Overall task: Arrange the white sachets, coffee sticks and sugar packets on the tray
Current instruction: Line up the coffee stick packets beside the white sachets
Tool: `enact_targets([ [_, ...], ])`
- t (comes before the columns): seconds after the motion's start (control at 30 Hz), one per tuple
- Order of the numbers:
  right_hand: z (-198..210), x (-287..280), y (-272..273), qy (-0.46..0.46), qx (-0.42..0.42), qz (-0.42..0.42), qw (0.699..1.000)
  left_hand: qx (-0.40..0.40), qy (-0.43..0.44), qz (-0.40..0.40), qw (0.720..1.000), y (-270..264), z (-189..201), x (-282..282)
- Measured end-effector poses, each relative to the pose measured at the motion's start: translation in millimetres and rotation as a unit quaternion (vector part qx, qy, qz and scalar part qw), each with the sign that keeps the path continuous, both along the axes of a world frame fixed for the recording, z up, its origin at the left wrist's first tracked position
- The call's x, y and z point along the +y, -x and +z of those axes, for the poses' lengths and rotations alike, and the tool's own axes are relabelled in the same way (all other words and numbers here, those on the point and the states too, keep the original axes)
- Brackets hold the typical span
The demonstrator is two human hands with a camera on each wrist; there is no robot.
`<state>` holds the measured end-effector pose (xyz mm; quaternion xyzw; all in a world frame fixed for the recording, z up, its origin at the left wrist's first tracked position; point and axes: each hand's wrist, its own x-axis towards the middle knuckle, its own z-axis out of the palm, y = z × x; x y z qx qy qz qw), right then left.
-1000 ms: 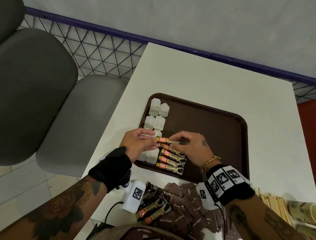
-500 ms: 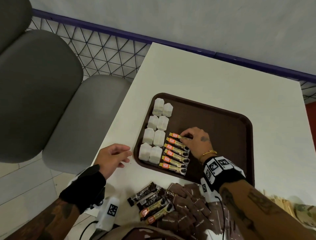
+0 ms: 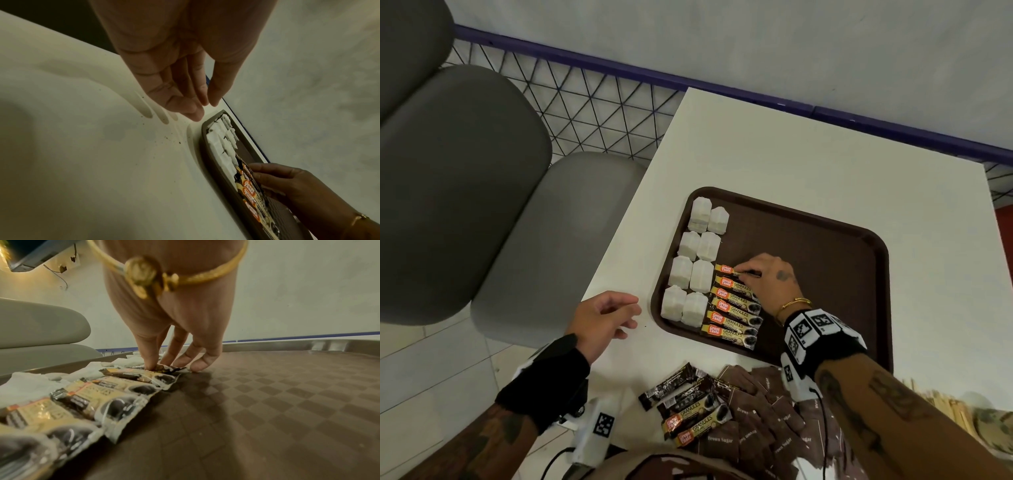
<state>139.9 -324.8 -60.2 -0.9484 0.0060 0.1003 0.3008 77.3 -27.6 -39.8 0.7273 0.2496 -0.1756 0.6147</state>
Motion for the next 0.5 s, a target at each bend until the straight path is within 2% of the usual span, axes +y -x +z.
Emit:
enact_targets([
  [0.17, 13.1, -6.9, 11.0, 0.003, -0.036, 0.0, 0.999, -0.008, -0.013, -0.021, 1.0, 1.3, 0.7, -0.2],
  [0.23, 24.5, -3.7, 22.7, 0.004, -0.071, 0.015, 0.997, -0.016, -0.042, -0.08, 0.996, 5.7, -0.7, -0.9],
  [0.3, 34.9, 6.8, 38.6, -0.027, -0.068, 0.077, 0.994, -0.016, -0.085, -0.172, 0.981, 12.6, -0.5, -4.7],
  [0.4, 43.1, 26.9, 65.7, -0.054, 0.05, 0.211, 0.975, -0.006, -0.139, -0.302, 0.943, 23.7, 3.4, -14.7],
  [0.5, 43.9, 41.1, 82.9, 0.018, 0.159, 0.298, 0.941, -0.001, -0.188, -0.381, 0.905, 30.0, 5.4, -26.3],
])
